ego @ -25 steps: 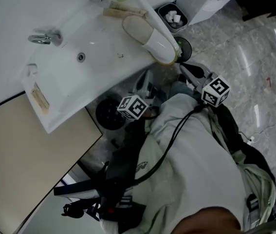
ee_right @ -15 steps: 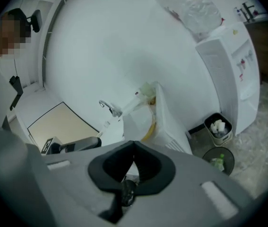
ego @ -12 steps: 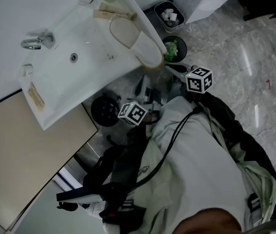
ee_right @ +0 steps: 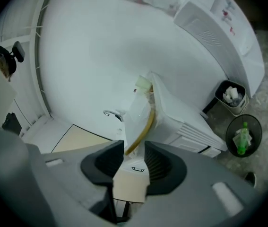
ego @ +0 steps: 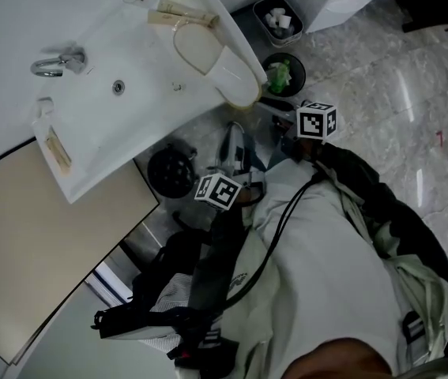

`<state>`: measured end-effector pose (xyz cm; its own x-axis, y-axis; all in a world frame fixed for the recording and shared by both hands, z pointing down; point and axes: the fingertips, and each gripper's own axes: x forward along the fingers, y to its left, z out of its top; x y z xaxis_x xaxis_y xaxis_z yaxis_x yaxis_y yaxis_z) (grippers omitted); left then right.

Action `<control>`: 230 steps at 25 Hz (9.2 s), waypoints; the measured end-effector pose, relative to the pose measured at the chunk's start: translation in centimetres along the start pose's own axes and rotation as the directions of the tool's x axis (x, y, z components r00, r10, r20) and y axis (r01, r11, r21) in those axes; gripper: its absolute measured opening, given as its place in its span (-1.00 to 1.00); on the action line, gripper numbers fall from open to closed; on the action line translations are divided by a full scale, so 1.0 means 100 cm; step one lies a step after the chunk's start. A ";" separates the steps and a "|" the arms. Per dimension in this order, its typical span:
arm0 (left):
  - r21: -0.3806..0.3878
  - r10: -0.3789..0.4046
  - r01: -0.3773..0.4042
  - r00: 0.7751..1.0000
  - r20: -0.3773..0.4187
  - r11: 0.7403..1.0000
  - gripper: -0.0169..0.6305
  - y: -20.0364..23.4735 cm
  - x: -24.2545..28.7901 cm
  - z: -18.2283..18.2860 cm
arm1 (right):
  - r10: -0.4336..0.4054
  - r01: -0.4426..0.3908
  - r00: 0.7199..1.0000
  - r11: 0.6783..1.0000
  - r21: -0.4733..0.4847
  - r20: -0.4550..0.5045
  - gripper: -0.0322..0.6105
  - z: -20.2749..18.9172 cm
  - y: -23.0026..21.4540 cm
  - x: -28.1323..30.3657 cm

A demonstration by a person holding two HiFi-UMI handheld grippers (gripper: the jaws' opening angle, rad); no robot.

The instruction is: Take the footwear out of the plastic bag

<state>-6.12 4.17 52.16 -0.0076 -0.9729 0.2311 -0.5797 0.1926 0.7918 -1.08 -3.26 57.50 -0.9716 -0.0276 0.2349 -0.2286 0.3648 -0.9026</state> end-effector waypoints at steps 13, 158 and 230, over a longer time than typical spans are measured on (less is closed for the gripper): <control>0.004 -0.133 0.134 0.984 -0.116 0.991 -0.93 0.023 0.035 0.049 | -0.123 0.098 0.976 0.985 0.141 0.180 -0.47 0.008 -0.004 0.016; -0.080 -0.251 0.249 0.968 -0.017 0.965 -0.36 -0.011 0.119 0.119 | -0.353 0.565 0.819 0.636 -0.526 0.452 -0.70 0.067 0.056 -0.095; 0.160 0.072 0.007 0.872 -0.484 0.987 0.03 0.077 0.141 0.078 | -0.059 0.007 0.813 0.996 0.092 0.580 -0.74 0.099 0.015 -0.027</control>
<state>-17.03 -9.08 57.15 0.3460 -0.7726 0.5324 -0.7029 0.1624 0.6925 0.65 -11.88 51.96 -0.8111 -0.5838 0.0353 -0.2400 0.2772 -0.9304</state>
